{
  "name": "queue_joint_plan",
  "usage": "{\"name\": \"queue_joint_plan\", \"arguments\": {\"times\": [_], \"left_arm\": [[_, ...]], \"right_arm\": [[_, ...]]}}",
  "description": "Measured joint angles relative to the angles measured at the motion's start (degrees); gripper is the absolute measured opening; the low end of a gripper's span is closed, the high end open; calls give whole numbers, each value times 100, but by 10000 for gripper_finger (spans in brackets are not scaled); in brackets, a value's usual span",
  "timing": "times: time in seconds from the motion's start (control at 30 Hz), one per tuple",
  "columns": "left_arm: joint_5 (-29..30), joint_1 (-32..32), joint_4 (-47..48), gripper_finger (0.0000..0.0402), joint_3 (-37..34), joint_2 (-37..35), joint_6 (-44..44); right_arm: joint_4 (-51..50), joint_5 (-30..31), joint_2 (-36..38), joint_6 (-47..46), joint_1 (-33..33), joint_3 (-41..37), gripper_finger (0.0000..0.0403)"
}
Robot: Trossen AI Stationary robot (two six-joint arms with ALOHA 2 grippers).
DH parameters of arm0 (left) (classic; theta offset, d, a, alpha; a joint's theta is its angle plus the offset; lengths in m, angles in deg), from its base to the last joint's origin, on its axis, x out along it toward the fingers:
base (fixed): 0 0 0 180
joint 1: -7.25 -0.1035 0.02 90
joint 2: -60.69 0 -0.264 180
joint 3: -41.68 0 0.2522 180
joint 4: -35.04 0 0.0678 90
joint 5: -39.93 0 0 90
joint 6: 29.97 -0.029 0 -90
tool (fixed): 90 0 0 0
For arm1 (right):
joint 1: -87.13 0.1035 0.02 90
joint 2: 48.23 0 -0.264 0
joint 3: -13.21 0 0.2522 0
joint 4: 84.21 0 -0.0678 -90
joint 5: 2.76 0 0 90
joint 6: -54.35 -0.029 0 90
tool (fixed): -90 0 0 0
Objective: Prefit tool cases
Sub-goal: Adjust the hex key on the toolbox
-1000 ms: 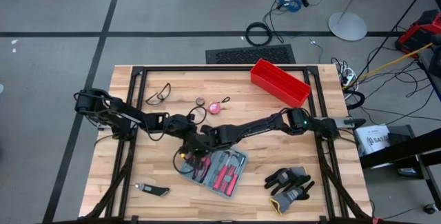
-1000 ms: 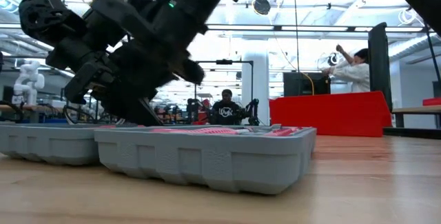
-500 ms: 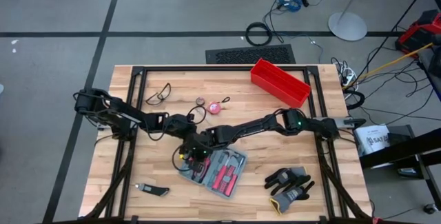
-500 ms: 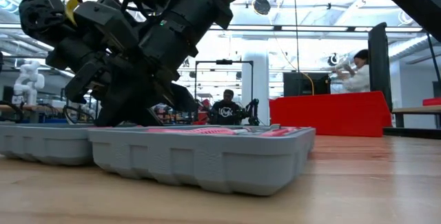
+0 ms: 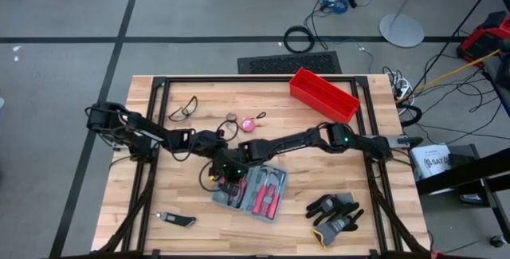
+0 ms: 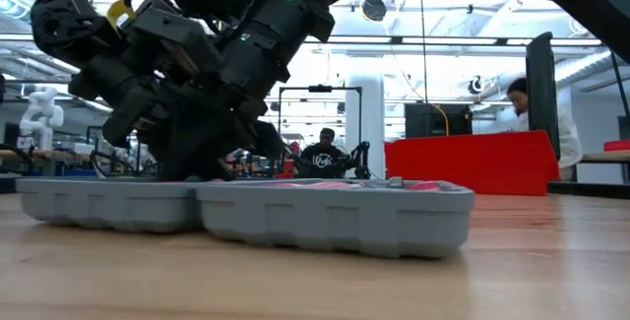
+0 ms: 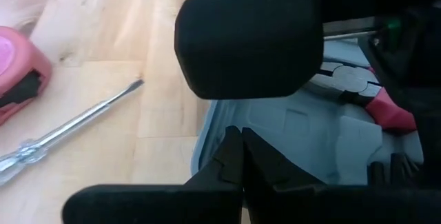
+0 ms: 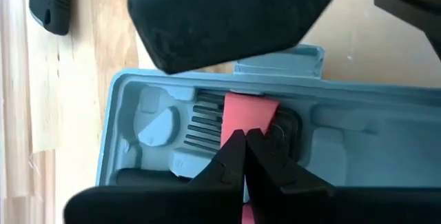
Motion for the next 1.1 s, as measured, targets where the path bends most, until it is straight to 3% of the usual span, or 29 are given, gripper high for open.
{"name": "queue_joint_plan", "arguments": {"times": [0.83,1.1], "left_arm": [[-54,-76,-28,0,-12,-38,124],[-3,-76,216,0,-48,-671,132]], "right_arm": [[329,-288,-215,289,-153,-2,0],[196,211,317,771,-109,-79,0]]}}
